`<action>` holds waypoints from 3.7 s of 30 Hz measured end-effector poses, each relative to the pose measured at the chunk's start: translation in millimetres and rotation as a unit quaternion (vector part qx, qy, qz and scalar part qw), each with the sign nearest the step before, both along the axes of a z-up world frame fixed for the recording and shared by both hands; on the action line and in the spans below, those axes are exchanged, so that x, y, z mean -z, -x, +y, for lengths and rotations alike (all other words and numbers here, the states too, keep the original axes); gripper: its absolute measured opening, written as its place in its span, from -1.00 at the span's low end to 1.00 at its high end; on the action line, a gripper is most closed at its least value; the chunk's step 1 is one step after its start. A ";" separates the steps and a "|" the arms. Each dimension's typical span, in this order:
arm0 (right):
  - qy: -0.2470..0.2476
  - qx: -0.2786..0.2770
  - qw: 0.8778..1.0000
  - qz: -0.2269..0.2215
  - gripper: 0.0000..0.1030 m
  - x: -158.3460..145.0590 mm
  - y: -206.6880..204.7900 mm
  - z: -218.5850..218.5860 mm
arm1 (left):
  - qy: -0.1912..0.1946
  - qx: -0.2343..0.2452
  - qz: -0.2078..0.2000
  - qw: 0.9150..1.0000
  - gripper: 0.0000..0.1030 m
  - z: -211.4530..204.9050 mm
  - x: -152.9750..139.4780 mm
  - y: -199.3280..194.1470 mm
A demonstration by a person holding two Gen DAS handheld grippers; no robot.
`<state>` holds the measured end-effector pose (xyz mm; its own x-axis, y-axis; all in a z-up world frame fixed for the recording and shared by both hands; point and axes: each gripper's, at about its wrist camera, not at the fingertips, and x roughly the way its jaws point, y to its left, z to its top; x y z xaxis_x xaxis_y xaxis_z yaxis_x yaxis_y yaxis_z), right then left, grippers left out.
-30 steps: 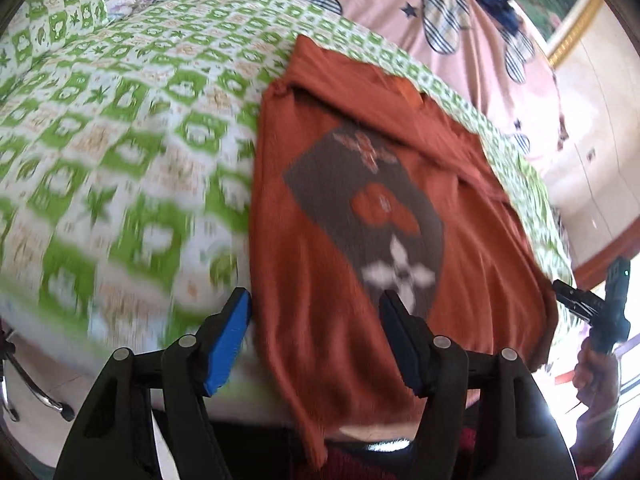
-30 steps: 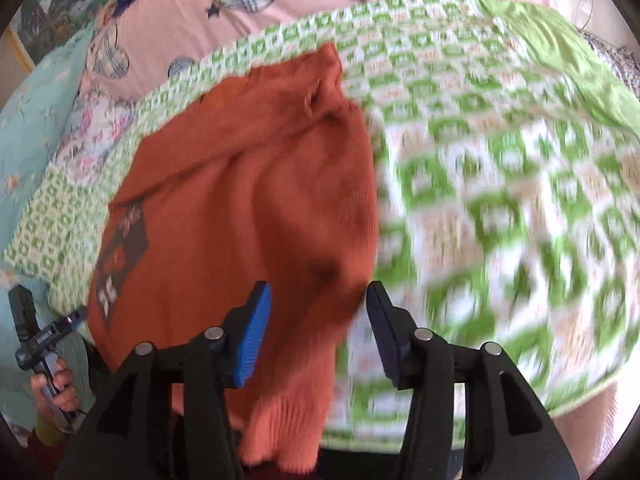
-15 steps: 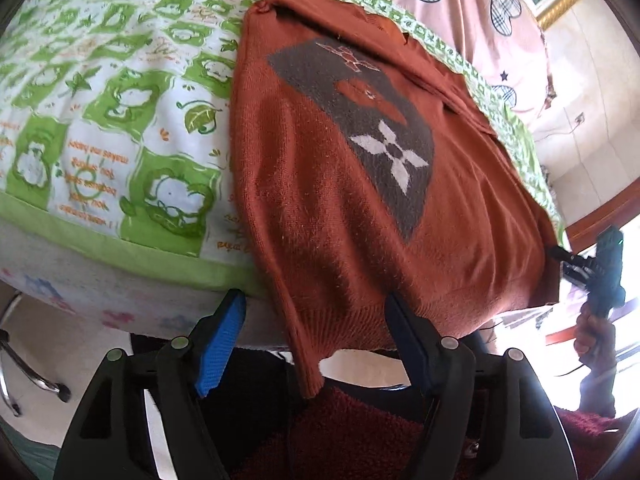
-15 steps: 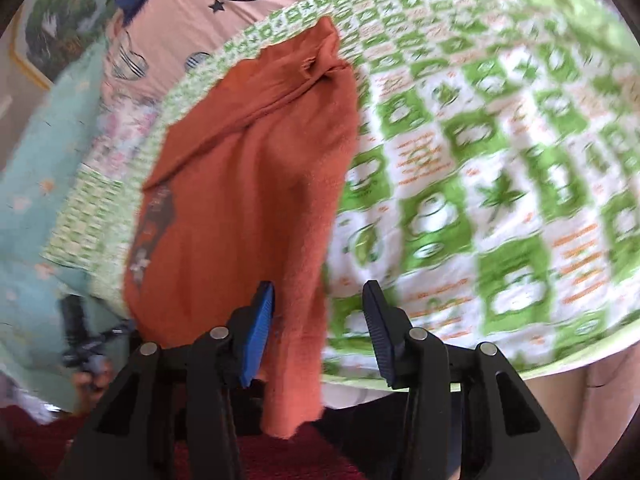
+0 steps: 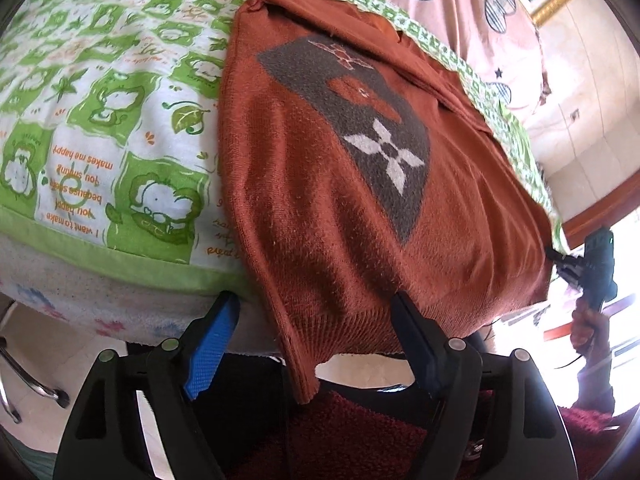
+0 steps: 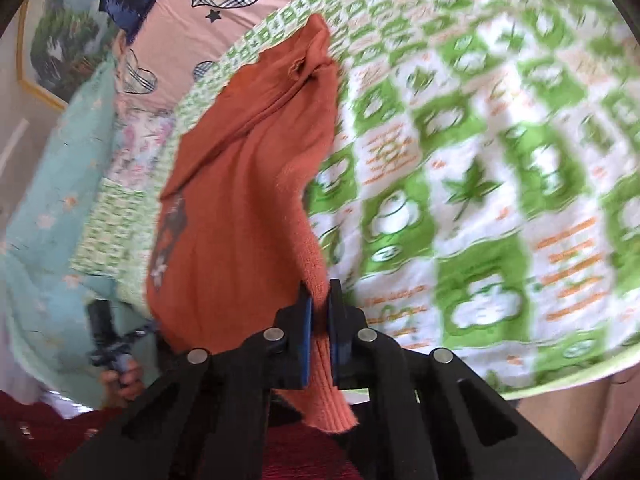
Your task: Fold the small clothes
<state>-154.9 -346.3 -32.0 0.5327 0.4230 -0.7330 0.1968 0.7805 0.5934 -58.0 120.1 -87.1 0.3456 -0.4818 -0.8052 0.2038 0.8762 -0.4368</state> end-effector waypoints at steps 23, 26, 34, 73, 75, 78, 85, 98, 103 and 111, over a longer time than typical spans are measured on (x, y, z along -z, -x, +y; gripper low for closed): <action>-0.062 -0.062 0.994 -0.070 -0.86 -7.6 12.2 15.5 | 0.066 0.021 -0.041 0.997 -0.91 17.7 -27.7 13.4; -0.100 -0.053 0.988 -0.106 -0.86 -13.5 16.1 9.8 | 0.087 0.016 -0.078 0.993 -0.91 23.2 -55.7 23.8; -0.134 -0.031 0.976 -0.168 -0.87 -34.7 -2.6 0.4 | 0.130 -0.019 -0.121 0.984 -0.91 40.8 -96.8 13.1; 0.029 0.099 0.994 -0.032 -0.86 1.4 -329.1 -68.5 | -0.007 -0.112 -0.102 0.988 -0.89 -16.7 -53.0 -359.6; 0.027 0.106 0.993 -0.038 -0.84 -2.1 -320.2 -70.1 | 0.004 -0.109 -0.095 0.989 -0.88 -14.8 -50.5 -349.9; 0.062 0.109 0.990 -0.067 -0.79 -23.5 -298.4 -59.3 | 0.019 -0.088 -0.109 0.990 -0.81 -20.3 -59.8 -318.8; 0.097 -0.080 0.987 -0.099 -0.75 -37.9 -284.3 40.5 | 0.016 0.035 -0.094 0.995 -0.62 -94.1 -49.8 -254.4; 0.164 0.043 0.984 -0.057 -0.69 -11.1 -352.6 -14.4 | -0.063 -0.060 -0.112 0.990 -0.51 -83.8 -56.8 -361.3; 0.117 0.104 0.985 -0.070 -0.69 -6.8 -347.6 -33.3 | -0.033 -0.142 -0.127 0.981 -0.24 -55.9 -68.3 -378.5; 0.123 0.105 0.982 -0.097 -0.46 -16.4 -297.2 -9.6 | 0.004 -0.145 -0.127 0.981 -0.19 -47.5 -65.9 -305.5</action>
<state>142.3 -355.8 -15.6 0.7294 0.1122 -0.6748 0.2699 0.8593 0.4345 247.5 72.6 -21.2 0.6581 -0.3388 -0.6724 0.0489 0.9104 -0.4108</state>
